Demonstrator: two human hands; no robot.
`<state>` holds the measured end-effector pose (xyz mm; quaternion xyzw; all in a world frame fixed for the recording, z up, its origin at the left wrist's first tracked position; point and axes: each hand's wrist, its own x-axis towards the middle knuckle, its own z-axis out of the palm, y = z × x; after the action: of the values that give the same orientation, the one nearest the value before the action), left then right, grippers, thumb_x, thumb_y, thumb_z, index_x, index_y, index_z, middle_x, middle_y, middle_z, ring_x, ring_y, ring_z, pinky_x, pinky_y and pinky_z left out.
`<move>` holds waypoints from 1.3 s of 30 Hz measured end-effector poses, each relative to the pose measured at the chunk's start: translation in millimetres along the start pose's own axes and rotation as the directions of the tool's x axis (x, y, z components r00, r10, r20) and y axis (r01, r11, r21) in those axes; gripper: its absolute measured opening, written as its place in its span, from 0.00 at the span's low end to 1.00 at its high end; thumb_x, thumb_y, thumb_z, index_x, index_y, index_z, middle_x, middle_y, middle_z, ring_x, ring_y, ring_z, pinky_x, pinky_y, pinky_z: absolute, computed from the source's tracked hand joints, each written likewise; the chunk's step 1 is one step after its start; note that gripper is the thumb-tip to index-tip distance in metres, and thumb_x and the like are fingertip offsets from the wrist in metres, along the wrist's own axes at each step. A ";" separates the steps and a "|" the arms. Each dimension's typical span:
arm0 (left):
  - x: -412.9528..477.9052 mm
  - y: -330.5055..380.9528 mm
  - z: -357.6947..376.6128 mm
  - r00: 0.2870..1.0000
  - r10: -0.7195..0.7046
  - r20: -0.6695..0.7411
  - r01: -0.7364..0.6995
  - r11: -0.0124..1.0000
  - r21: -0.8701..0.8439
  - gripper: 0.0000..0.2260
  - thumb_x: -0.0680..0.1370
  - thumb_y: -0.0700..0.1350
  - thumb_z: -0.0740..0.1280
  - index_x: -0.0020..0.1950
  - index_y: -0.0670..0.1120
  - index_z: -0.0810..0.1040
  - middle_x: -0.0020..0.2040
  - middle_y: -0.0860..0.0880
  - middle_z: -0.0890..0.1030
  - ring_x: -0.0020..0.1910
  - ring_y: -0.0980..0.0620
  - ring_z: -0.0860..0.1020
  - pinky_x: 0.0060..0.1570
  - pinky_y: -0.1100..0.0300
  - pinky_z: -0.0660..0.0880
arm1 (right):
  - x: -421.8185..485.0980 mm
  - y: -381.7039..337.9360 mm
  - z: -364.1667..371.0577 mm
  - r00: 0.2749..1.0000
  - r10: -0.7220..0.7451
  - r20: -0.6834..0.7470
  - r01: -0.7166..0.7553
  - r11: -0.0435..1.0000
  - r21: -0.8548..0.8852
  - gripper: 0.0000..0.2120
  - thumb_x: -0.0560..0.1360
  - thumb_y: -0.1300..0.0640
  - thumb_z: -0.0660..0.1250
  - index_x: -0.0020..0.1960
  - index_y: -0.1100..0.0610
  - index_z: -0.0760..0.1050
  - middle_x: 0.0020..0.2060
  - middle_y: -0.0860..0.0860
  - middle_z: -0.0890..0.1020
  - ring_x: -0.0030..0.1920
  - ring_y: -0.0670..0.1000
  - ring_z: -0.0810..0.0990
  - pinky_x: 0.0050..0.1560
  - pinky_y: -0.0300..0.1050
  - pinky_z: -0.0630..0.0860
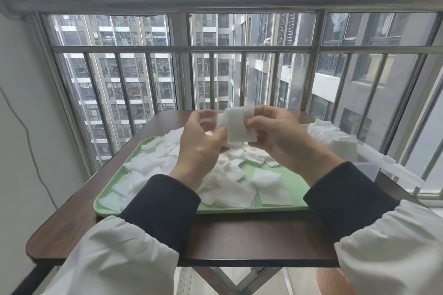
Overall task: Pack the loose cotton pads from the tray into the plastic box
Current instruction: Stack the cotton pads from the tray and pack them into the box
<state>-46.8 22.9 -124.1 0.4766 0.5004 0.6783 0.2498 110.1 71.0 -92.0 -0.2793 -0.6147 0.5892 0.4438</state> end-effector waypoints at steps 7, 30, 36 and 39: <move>-0.5 1.3 1.6 0.999 -0.042 0.030 0.045 0.994 -0.099 0.14 0.78 0.37 0.71 0.61 0.48 0.73 0.58 0.46 0.79 0.50 0.50 0.84 0.42 0.56 0.83 | -1.1 3.8 1.1 0.999 0.015 -0.052 -0.015 1.000 -0.005 0.17 0.69 0.70 0.76 0.54 0.64 0.74 0.54 0.65 0.82 0.47 0.60 0.86 0.43 0.48 0.83; -2.0 2.1 -2.6 0.999 -0.039 0.023 0.039 0.999 -0.001 0.17 0.75 0.34 0.70 0.61 0.45 0.73 0.58 0.45 0.78 0.52 0.50 0.81 0.41 0.54 0.84 | -27.6 -30.0 -17.3 0.911 0.305 0.277 0.244 0.142 -0.959 0.12 0.72 0.49 0.76 0.54 0.46 0.81 0.50 0.40 0.82 0.50 0.40 0.81 0.48 0.35 0.77; -2.2 2.5 -1.9 0.999 -0.046 0.014 0.045 0.999 0.028 0.17 0.74 0.34 0.70 0.61 0.45 0.73 0.57 0.45 0.78 0.52 0.48 0.81 0.38 0.58 0.83 | -37.5 -10.1 -16.1 0.917 0.290 0.275 0.270 0.059 -0.961 0.13 0.71 0.54 0.74 0.55 0.49 0.80 0.49 0.43 0.81 0.50 0.46 0.81 0.53 0.45 0.79; -2.3 2.6 -1.9 0.999 -0.048 0.018 0.048 0.998 0.035 0.17 0.74 0.34 0.70 0.62 0.44 0.73 0.57 0.44 0.78 0.52 0.47 0.81 0.38 0.58 0.83 | -37.1 -5.2 -17.1 0.929 0.229 0.291 0.291 0.035 -0.956 0.07 0.74 0.55 0.70 0.52 0.51 0.82 0.48 0.44 0.83 0.49 0.46 0.81 0.52 0.44 0.79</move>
<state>-47.1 19.2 -122.7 0.4752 0.5210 0.6587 0.2624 142.7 46.3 -96.4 -0.3782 -0.9253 0.0248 0.0125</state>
